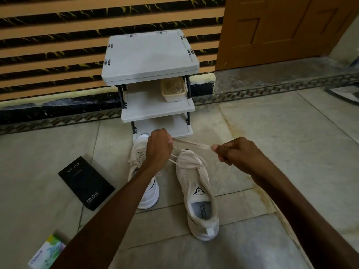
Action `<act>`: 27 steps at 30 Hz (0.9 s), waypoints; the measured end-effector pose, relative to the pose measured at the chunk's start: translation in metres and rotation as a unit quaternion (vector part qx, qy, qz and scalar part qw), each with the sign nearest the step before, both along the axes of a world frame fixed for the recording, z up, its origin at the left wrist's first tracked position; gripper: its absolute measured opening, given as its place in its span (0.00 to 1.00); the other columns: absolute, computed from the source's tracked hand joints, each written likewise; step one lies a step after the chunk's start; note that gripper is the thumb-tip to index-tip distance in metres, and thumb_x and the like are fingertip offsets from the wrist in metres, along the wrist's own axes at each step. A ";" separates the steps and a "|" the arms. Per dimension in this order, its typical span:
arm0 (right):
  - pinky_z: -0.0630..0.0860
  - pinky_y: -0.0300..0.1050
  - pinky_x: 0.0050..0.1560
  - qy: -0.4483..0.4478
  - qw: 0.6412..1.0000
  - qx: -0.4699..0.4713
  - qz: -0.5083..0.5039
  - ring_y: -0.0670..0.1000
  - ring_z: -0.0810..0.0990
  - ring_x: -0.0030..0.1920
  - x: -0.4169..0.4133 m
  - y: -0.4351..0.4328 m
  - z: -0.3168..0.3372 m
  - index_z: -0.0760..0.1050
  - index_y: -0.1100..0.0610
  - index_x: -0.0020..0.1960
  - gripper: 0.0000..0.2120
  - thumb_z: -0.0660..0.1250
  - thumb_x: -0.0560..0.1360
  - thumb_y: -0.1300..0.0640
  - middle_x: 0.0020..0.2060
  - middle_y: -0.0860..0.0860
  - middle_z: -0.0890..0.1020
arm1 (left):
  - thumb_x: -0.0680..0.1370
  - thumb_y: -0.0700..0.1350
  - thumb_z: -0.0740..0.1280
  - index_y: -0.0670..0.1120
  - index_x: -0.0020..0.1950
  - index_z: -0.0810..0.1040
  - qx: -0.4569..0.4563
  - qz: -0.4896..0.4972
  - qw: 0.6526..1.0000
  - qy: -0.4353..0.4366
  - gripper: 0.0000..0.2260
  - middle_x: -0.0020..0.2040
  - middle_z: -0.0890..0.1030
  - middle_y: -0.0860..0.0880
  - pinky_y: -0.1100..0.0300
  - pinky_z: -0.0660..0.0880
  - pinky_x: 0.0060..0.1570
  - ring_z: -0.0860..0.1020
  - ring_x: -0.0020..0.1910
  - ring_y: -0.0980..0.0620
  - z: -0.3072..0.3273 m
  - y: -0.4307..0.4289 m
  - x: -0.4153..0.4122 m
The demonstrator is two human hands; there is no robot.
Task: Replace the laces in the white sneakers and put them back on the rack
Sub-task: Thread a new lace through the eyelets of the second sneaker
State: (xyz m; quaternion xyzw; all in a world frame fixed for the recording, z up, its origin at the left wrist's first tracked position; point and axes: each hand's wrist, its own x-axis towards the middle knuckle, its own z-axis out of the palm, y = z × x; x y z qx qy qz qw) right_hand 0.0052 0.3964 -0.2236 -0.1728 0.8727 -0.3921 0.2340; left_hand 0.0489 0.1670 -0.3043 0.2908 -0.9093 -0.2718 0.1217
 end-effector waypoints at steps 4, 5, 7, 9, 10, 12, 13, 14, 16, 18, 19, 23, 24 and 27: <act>0.72 0.42 0.39 0.029 0.999 0.001 -0.015 0.44 0.71 0.23 0.001 -0.003 -0.001 0.71 0.54 0.22 0.29 0.66 0.74 0.37 0.20 0.49 0.73 | 0.71 0.33 0.64 0.43 0.33 0.78 -0.018 0.006 1.000 0.003 0.09 0.34 0.77 0.47 0.59 0.75 0.39 0.78 0.34 0.49 0.003 -0.001 -0.005; 0.71 0.42 0.38 0.035 0.999 -0.002 -0.010 0.44 0.69 0.22 0.003 -0.003 0.000 0.70 0.54 0.22 0.29 0.65 0.74 0.36 0.19 0.48 0.72 | 0.72 0.33 0.64 0.41 0.35 0.79 -0.003 0.001 1.000 0.010 0.08 0.36 0.79 0.47 0.62 0.73 0.38 0.78 0.35 0.51 0.006 0.001 -0.006; 0.71 0.41 0.38 0.046 0.999 -0.004 -0.006 0.44 0.71 0.24 0.003 -0.003 0.002 0.73 0.54 0.24 0.28 0.63 0.75 0.36 0.20 0.47 0.73 | 0.74 0.33 0.66 0.38 0.40 0.82 0.042 -0.008 0.999 0.025 0.06 0.39 0.80 0.46 0.70 0.69 0.36 0.75 0.35 0.54 0.012 0.005 -0.008; 0.71 0.42 0.38 0.080 0.996 0.032 -0.011 0.45 0.75 0.29 0.000 -0.001 0.004 0.77 0.52 0.29 0.25 0.60 0.77 0.37 0.23 0.47 0.76 | 0.74 0.34 0.69 0.41 0.40 0.83 0.058 -0.016 0.997 0.044 0.05 0.40 0.82 0.49 0.67 0.71 0.39 0.78 0.38 0.54 0.020 0.009 -0.012; 0.71 0.42 0.37 0.111 0.991 0.074 -0.013 0.47 0.77 0.31 -0.002 0.001 0.003 0.79 0.51 0.31 0.25 0.59 0.77 0.37 0.26 0.47 0.77 | 0.73 0.35 0.70 0.43 0.39 0.83 0.066 -0.026 0.996 0.054 0.05 0.39 0.82 0.51 0.64 0.73 0.42 0.79 0.40 0.54 0.023 0.012 -0.014; 0.72 0.43 0.36 0.179 0.967 0.178 -0.029 0.50 0.79 0.33 -0.004 0.005 0.000 0.80 0.52 0.37 0.25 0.57 0.77 0.36 0.30 0.50 0.79 | 0.72 0.37 0.72 0.44 0.39 0.83 0.095 -0.060 0.991 0.076 0.04 0.39 0.82 0.52 0.61 0.75 0.46 0.79 0.41 0.54 0.034 0.021 -0.018; 0.74 0.44 0.38 0.207 0.949 0.235 -0.037 0.51 0.79 0.35 -0.005 0.009 -0.001 0.80 0.54 0.42 0.25 0.56 0.78 0.35 0.34 0.51 0.79 | 0.72 0.38 0.73 0.45 0.40 0.83 0.105 -0.085 0.987 0.083 0.03 0.39 0.82 0.52 0.60 0.75 0.46 0.79 0.42 0.55 0.039 0.028 -0.020; 0.74 0.45 0.39 0.225 0.928 0.294 -0.036 0.52 0.80 0.39 -0.006 0.012 -0.001 0.79 0.55 0.47 0.25 0.56 0.78 0.36 0.38 0.52 0.80 | 0.72 0.39 0.74 0.46 0.40 0.83 0.109 -0.112 0.984 0.091 0.03 0.40 0.82 0.53 0.61 0.75 0.46 0.78 0.42 0.56 0.045 0.035 -0.023; 0.71 0.45 0.43 0.212 0.895 0.393 -0.002 0.53 0.80 0.49 -0.007 0.019 0.000 0.75 0.57 0.55 0.23 0.56 0.79 0.38 0.48 0.52 0.80 | 0.72 0.39 0.74 0.49 0.39 0.81 0.109 -0.163 0.974 0.112 0.06 0.40 0.79 0.58 0.64 0.71 0.44 0.75 0.41 0.59 0.056 0.050 -0.026; 0.69 0.44 0.45 0.172 0.877 0.448 0.037 0.53 0.79 0.54 -0.009 0.027 0.003 0.73 0.56 0.58 0.20 0.58 0.80 0.41 0.49 0.51 0.80 | 0.72 0.40 0.75 0.53 0.37 0.80 0.111 -0.195 0.965 0.132 0.09 0.39 0.75 0.60 0.67 0.67 0.43 0.73 0.41 0.60 0.066 0.065 -0.028; 0.69 0.44 0.45 0.157 0.870 0.465 0.049 0.52 0.79 0.55 -0.008 0.031 0.004 0.74 0.55 0.58 0.18 0.60 0.80 0.42 0.48 0.50 0.79 | 0.72 0.40 0.75 0.54 0.37 0.79 0.115 -0.205 0.962 0.141 0.10 0.39 0.75 0.61 0.66 0.67 0.43 0.73 0.42 0.59 0.070 0.072 -0.029; 0.72 0.47 0.51 0.134 0.881 0.450 0.065 0.55 0.76 0.59 -0.011 0.040 0.003 0.70 0.55 0.66 0.26 0.65 0.76 0.39 0.59 0.53 0.77 | 0.72 0.42 0.74 0.56 0.37 0.78 0.128 -0.232 0.952 0.153 0.10 0.41 0.77 0.59 0.67 0.67 0.44 0.75 0.45 0.57 0.085 0.094 -0.028; 0.74 0.47 0.53 0.135 0.913 0.382 0.057 0.55 0.77 0.59 -0.014 0.041 0.002 0.67 0.54 0.69 0.29 0.66 0.75 0.39 0.63 0.53 0.76 | 0.73 0.42 0.74 0.55 0.37 0.79 0.131 -0.235 0.951 0.152 0.09 0.40 0.78 0.59 0.69 0.67 0.42 0.75 0.43 0.59 0.089 0.097 -0.028; 0.77 0.39 0.40 0.051 0.998 0.004 0.024 0.48 0.84 0.43 -0.019 0.038 0.009 0.73 0.51 0.66 0.20 0.70 0.75 0.50 0.59 0.50 0.80 | 0.73 0.42 0.74 0.52 0.39 0.81 0.136 -0.230 0.952 0.149 0.06 0.40 0.79 0.58 0.67 0.66 0.40 0.74 0.42 0.60 0.093 0.102 -0.027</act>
